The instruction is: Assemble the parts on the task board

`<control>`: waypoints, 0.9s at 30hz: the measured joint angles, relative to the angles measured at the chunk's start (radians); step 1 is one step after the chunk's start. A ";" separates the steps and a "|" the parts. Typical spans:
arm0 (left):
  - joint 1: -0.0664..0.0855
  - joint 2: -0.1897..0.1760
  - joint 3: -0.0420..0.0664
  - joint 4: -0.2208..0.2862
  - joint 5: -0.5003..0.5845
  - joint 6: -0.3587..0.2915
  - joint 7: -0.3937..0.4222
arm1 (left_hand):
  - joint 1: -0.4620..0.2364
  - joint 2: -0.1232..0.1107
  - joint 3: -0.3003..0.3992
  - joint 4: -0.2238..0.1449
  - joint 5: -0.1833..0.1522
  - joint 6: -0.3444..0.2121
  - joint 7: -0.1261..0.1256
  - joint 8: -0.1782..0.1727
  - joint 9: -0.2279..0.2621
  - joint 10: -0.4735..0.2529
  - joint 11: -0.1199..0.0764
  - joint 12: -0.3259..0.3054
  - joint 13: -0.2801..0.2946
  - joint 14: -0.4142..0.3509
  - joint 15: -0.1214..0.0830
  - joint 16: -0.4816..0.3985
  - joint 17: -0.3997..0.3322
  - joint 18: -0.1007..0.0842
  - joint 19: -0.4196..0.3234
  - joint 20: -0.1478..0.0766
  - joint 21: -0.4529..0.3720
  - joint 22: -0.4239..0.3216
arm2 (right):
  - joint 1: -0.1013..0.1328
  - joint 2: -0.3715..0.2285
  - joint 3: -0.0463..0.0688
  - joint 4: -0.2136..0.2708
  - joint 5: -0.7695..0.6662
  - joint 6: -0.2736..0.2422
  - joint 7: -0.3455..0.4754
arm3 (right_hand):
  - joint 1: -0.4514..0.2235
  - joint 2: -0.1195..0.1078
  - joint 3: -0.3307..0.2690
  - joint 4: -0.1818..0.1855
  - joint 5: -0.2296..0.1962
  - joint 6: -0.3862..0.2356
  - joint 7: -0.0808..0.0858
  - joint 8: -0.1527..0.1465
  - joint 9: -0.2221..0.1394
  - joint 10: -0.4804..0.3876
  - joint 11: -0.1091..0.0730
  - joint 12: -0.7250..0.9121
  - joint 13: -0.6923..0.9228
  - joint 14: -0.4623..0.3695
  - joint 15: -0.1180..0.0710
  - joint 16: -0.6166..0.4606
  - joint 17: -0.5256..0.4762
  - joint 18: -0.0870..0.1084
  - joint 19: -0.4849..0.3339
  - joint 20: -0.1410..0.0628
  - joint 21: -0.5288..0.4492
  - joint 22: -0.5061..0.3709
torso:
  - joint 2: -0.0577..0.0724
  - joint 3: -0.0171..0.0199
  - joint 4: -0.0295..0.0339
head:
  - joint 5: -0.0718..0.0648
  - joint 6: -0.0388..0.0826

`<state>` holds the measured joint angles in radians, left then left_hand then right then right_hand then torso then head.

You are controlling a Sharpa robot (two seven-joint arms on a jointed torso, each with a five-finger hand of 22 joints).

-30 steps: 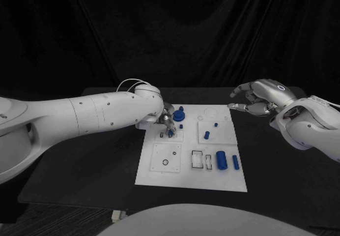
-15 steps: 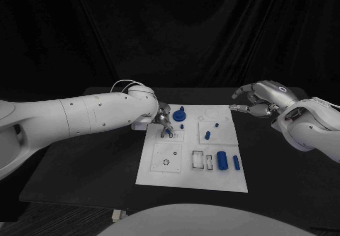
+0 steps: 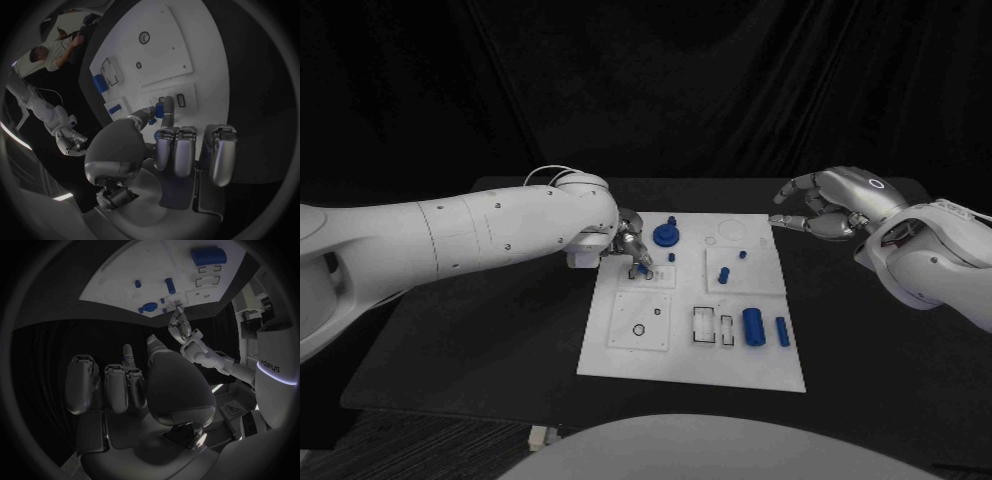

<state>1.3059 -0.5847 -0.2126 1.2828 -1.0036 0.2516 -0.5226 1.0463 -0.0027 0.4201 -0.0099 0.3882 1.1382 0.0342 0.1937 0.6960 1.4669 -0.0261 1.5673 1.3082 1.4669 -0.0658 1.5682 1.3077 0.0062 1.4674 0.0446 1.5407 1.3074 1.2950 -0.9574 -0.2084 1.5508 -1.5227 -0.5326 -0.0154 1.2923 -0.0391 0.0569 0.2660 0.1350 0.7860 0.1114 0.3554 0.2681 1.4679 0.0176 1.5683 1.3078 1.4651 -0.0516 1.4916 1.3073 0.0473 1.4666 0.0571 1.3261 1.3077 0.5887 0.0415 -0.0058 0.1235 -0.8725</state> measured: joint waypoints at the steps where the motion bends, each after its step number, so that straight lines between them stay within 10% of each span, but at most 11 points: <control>1: 0.000 0.000 0.000 0.000 0.004 -0.001 -0.002 | 0.000 0.000 0.000 0.000 0.000 0.000 0.000 0.000 0.000 0.000 0.000 0.000 0.000 0.000 0.000 0.000 0.000 0.000 0.000 0.000 0.000 0.000 | 0.000 0.000 0.000 0.000 0.000 0.001 -0.001 | 0.000 0.000 0.000 0.000 0.000 0.000 0.000 0.000 0.000 0.000 0.000 0.000 0.000 0.000 0.000 0.000 0.000 0.000 0.000 0.000 0.000 0.000 | 0.000 0.0000 0.0000 | 0.000 0.000; 27: -0.012 0.016 0.000 -0.019 0.029 -0.008 -0.032 | -0.020 -0.001 0.021 -0.004 0.004 0.000 0.004 -0.006 0.004 0.002 0.002 0.000 0.000 0.000 0.000 0.000 0.000 0.000 0.000 0.000 0.000 0.000 | -0.009 -0.001 0.000 -0.003 0.000 0.009 -0.004 | 0.000 0.000 0.000 0.000 0.000 0.000 0.000 0.000 0.000 0.000 0.000 0.000 0.000 0.000 0.000 -0.005 0.001 0.000 0.000 0.000 -0.004 0.000 | 0.001 -0.0001 -0.0017 | 0.002 0.000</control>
<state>1.2940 -0.5687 -0.2129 1.2636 -0.9745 0.2437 -0.5544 1.0263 -0.0038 0.4408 -0.0141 0.3926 1.1377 0.0381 0.1876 0.6997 1.4686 -0.0244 1.5673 1.3082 1.4669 -0.0659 1.5682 1.3076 0.0062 1.4674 0.0446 1.5407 1.3073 1.2863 -0.9580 -0.2084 1.5474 -1.5227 -0.5236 -0.0192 1.2923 -0.0392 0.0568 0.2661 0.1349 0.7859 0.1114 0.3554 0.2683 1.4679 0.0176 1.5683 1.3076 1.4651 -0.0515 1.4871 1.3080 0.0471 1.4666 0.0571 1.3221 1.3074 0.5896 0.0414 -0.0075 0.1251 -0.8725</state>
